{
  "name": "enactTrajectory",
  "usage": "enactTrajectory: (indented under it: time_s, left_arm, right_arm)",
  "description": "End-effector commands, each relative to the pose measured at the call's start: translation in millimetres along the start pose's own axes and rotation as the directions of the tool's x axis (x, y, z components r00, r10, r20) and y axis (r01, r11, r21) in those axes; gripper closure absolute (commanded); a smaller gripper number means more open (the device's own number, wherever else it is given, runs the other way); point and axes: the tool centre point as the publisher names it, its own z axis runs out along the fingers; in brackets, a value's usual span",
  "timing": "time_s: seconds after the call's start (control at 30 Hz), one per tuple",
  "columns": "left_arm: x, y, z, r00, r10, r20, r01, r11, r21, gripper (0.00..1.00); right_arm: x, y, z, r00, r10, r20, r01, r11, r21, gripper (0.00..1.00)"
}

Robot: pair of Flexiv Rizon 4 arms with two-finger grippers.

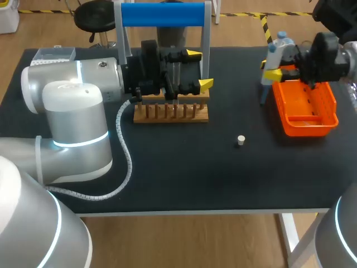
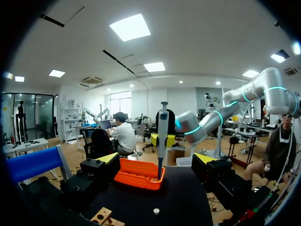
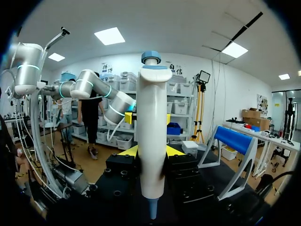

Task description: Invert the test tube, pick up the pipette, mount the tip to pipette, aspirate from beaker and dispense into the tube, eject the tip, return the pipette, and cap with the stopper.

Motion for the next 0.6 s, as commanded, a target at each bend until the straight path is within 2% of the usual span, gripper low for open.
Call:
enactTrajectory:
  time_s: [0.03,0.6]
  left_arm:
    - [1.1,0.8,-0.4,1.0,0.001,0.003,-0.001,1.0,0.004,0.0]
    - [1.1,0.8,-0.4,1.0,0.001,0.003,-0.001,1.0,0.004,0.0]
  right_arm:
    - [-2.4,-2.3,24.8,1.0,-0.001,0.001,0.001,1.0,-0.005,1.0]
    - [-0.4,-10.9,85.2,0.997,0.015,-0.074,-0.016,1.0,-0.024,1.0]
